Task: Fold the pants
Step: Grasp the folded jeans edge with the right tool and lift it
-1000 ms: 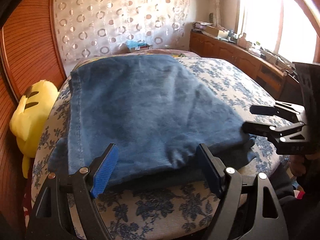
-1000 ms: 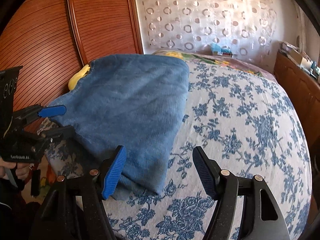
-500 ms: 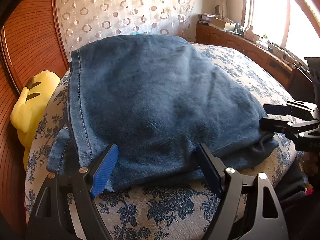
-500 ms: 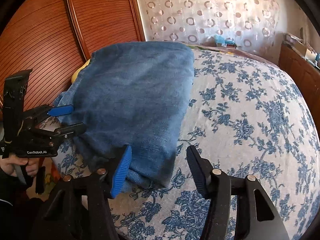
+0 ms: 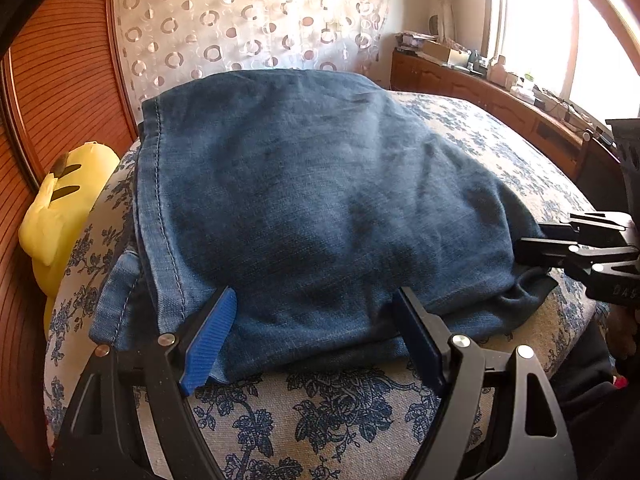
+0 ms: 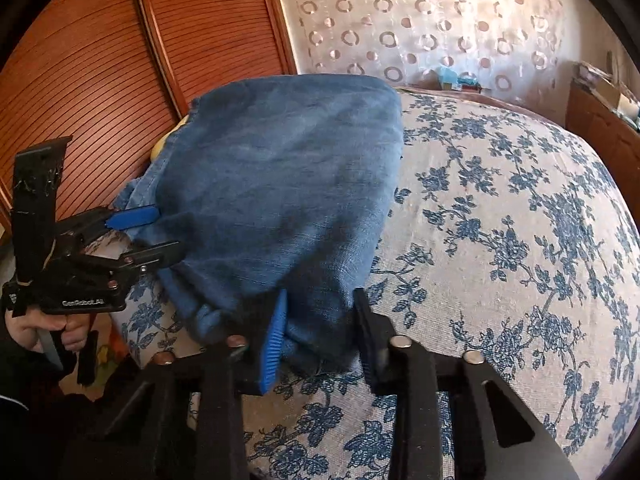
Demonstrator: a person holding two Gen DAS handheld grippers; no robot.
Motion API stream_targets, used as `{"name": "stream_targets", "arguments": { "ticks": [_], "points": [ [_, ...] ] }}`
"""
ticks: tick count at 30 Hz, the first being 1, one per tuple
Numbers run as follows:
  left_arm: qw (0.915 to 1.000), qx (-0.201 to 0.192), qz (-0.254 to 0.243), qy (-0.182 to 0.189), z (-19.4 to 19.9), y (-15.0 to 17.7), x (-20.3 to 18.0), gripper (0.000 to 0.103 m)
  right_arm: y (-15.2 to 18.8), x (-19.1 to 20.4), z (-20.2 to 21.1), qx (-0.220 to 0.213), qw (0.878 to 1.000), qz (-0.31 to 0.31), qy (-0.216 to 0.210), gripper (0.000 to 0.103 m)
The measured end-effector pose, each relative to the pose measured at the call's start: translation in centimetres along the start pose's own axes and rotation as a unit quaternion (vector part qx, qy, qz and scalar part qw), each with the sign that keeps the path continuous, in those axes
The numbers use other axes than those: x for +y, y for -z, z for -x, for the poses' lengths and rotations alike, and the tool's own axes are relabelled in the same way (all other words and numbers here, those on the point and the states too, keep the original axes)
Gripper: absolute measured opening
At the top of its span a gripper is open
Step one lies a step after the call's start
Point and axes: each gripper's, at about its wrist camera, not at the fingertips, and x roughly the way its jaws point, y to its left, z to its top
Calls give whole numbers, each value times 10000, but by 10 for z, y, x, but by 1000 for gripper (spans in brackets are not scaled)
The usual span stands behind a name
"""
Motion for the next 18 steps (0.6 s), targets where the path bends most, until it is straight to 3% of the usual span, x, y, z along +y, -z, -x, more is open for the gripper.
{"name": "stream_targets", "arguments": {
  "ticks": [2,7,18],
  "points": [
    [10000,-15,3,-5,1,1,0,81,-5,-2,5,-73,10000,16,-65,18],
    [10000,-28,57,53,2,1,2,81,-21,4,21,-359,9991,115,-184,11],
    [9991,-36,371,210,18,-9,17,81,-49,20,33,-747,9963,390,-192,8]
  ]
}}
